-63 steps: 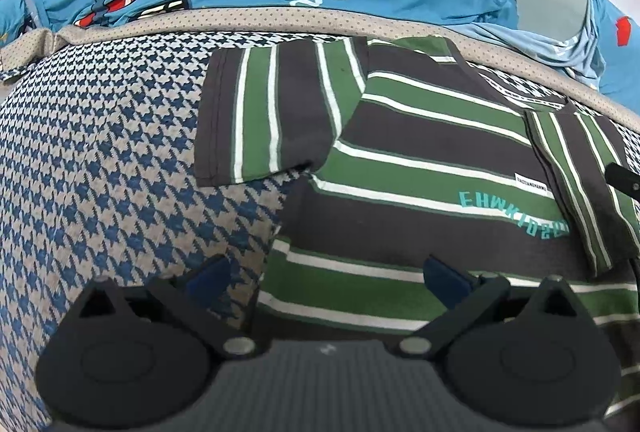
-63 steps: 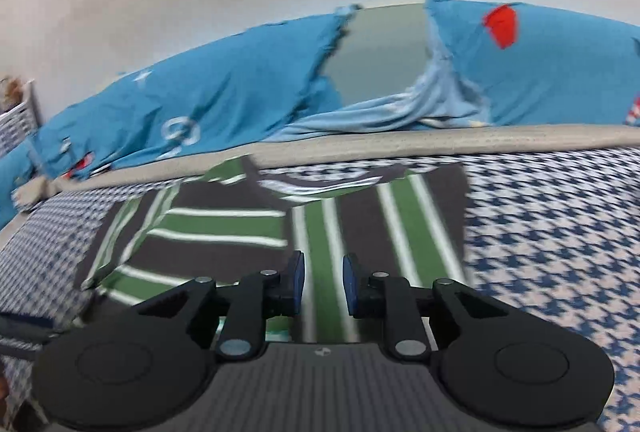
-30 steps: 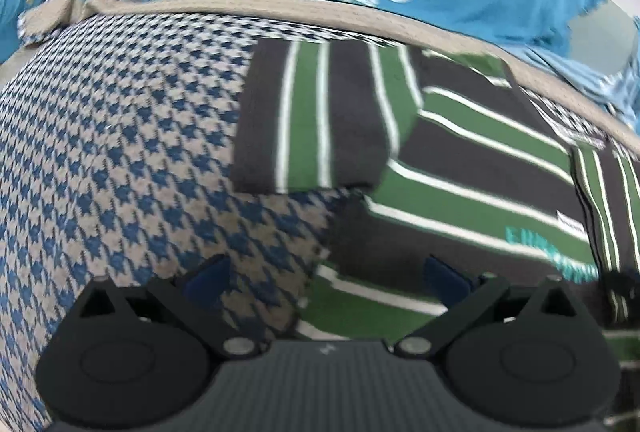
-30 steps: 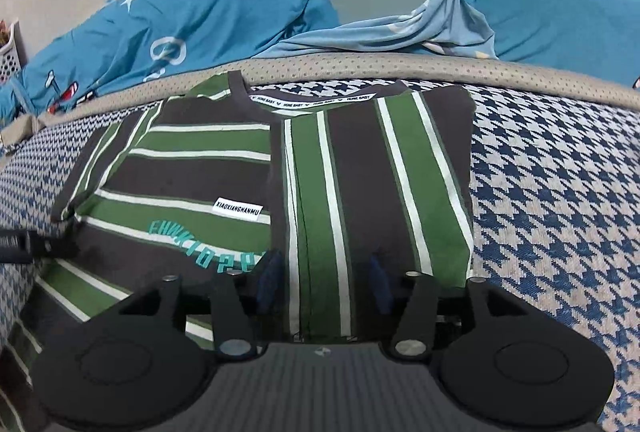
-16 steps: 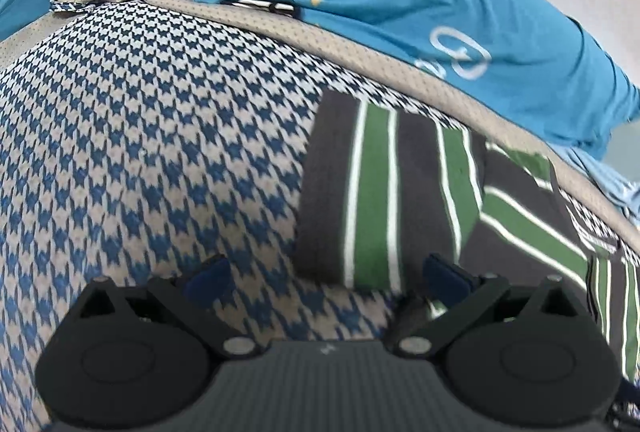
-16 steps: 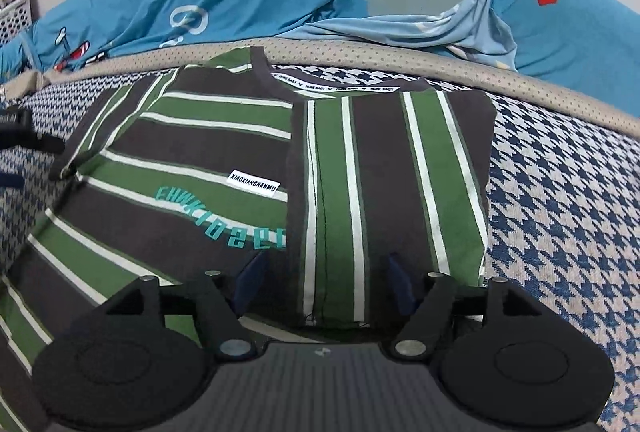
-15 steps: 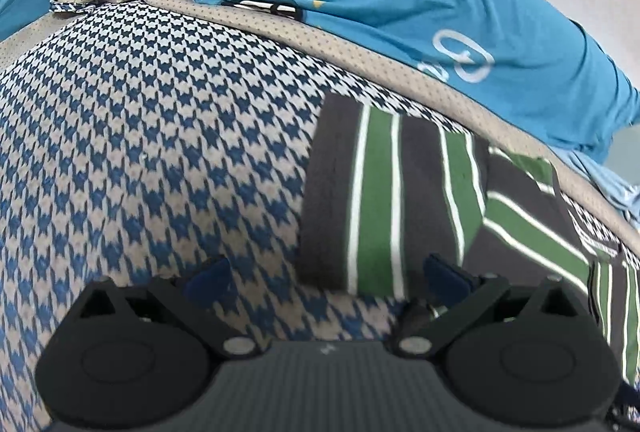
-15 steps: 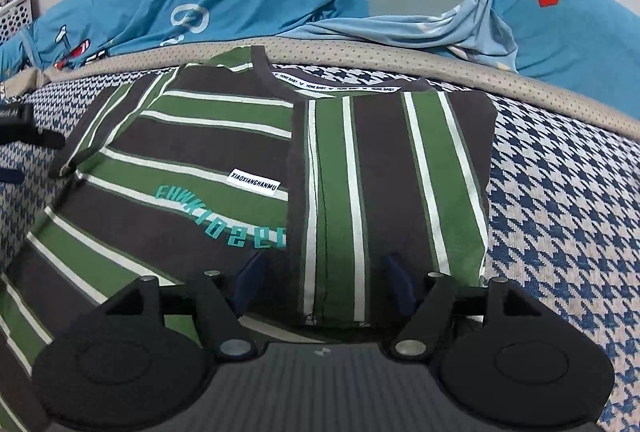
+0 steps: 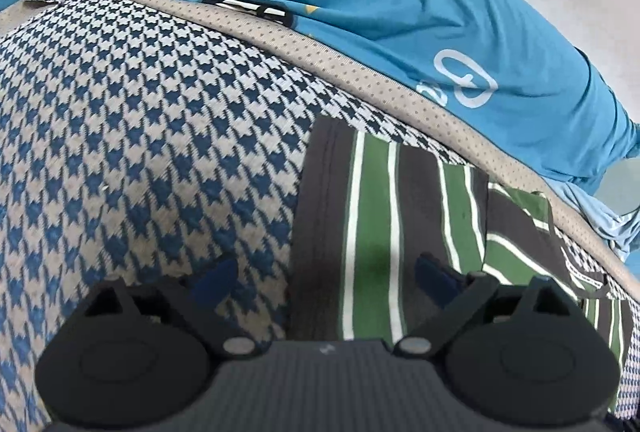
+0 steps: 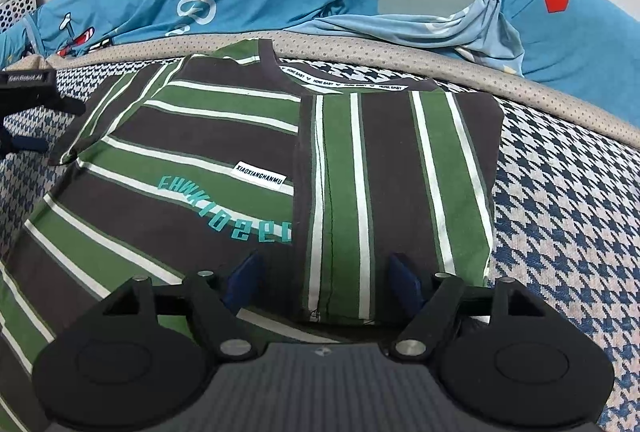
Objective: Fold clothes
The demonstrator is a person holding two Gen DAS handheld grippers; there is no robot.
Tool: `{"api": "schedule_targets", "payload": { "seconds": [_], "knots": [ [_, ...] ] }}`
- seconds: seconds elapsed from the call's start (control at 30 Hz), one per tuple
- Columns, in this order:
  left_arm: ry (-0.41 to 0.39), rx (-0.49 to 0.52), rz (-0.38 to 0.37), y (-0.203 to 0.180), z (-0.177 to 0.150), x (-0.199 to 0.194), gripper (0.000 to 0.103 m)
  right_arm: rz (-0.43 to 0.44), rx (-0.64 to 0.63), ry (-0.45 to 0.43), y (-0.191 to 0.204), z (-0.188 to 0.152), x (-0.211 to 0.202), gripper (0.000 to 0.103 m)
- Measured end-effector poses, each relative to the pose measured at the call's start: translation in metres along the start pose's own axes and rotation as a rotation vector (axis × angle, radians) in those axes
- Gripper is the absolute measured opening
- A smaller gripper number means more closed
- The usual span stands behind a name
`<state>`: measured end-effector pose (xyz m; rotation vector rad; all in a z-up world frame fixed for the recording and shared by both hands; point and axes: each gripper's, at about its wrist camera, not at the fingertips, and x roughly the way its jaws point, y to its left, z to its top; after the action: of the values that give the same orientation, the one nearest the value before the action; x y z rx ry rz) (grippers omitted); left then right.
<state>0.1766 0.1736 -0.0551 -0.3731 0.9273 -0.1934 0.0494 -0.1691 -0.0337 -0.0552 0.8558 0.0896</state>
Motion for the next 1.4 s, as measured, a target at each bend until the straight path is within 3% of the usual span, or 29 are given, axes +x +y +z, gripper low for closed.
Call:
{"api": "schedule_targets", "payload": {
  "seconds": [0.37, 0.63, 1.0, 1.13, 1.27, 1.4],
  "knots": [
    [-0.016, 0.033, -0.06, -0.01, 0.014, 0.009, 0.075, -0.002, 0.002, 0.004, 0.0, 0.001, 0.0, 0.073],
    [-0.028, 0.022, -0.079, -0.015, 0.02, 0.012, 0.072, 0.0, 0.003, 0.007, 0.001, 0.001, 0.001, 0.074],
    [-0.035, -0.034, -0.097, -0.014, 0.019, 0.013, 0.026, 0.004, 0.013, 0.01, 0.0, 0.002, 0.001, 0.074],
    [-0.043, -0.038, -0.08, -0.015, 0.018, 0.013, 0.021, 0.005, 0.016, 0.01, -0.001, 0.002, 0.0, 0.074],
    [-0.048, -0.053, -0.068, -0.014, 0.017, 0.012, 0.008, 0.006, 0.018, 0.011, -0.001, 0.002, 0.0, 0.074],
    [-0.061, -0.05, -0.059, -0.021, 0.017, 0.008, 0.008, 0.008, 0.028, 0.011, -0.001, 0.002, 0.0, 0.074]
  ]
}}
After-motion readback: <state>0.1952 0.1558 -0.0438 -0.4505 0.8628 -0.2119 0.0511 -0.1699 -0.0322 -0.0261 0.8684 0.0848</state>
